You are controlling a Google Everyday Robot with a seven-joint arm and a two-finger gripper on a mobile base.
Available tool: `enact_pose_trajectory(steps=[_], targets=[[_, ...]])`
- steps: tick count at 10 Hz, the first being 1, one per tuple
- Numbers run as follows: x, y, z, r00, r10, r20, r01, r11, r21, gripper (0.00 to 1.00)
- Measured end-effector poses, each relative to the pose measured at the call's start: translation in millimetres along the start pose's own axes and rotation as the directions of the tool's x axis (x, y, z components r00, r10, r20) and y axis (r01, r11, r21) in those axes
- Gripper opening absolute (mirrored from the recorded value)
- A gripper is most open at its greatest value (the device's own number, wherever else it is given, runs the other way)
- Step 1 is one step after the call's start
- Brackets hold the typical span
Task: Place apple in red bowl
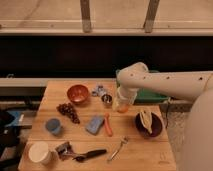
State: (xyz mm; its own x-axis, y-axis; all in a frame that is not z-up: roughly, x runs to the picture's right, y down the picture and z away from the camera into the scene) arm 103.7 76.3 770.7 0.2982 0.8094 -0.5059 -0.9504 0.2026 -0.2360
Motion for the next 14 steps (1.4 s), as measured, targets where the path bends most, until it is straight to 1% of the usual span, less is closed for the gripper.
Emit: enact_pose_trajectory(steps=[1, 2, 3, 4, 5, 6, 7, 9, 12, 13, 14], targets=[[-21, 0, -13, 0.999, -0.019, 0.040, 0.019, 1.000, 0.009, 0.00], [-40, 5, -22, 0.996, -0.041, 0.081, 0.040, 0.999, 0.010, 0.00], [-61, 14, -31, 0.990, -0.067, 0.122, 0.067, 0.998, 0.005, 0.00], [-79, 24, -37, 0.984, -0.093, 0.153, 0.095, 0.995, -0.005, 0.00], [-103, 40, -42, 0.975, -0.128, 0.180, 0.134, 0.991, -0.023, 0.00], [-124, 60, -46, 0.966, -0.168, 0.197, 0.178, 0.983, -0.038, 0.00], [-129, 66, -48, 0.964, -0.176, 0.201, 0.189, 0.981, -0.045, 0.00], [-129, 62, -48, 0.964, -0.176, 0.200, 0.188, 0.982, -0.038, 0.00], [-129, 64, -47, 0.964, -0.179, 0.199, 0.190, 0.981, -0.039, 0.00], [-129, 64, -46, 0.963, -0.177, 0.205, 0.189, 0.981, -0.041, 0.00], [-129, 66, -41, 0.961, -0.179, 0.209, 0.193, 0.980, -0.049, 0.00]])
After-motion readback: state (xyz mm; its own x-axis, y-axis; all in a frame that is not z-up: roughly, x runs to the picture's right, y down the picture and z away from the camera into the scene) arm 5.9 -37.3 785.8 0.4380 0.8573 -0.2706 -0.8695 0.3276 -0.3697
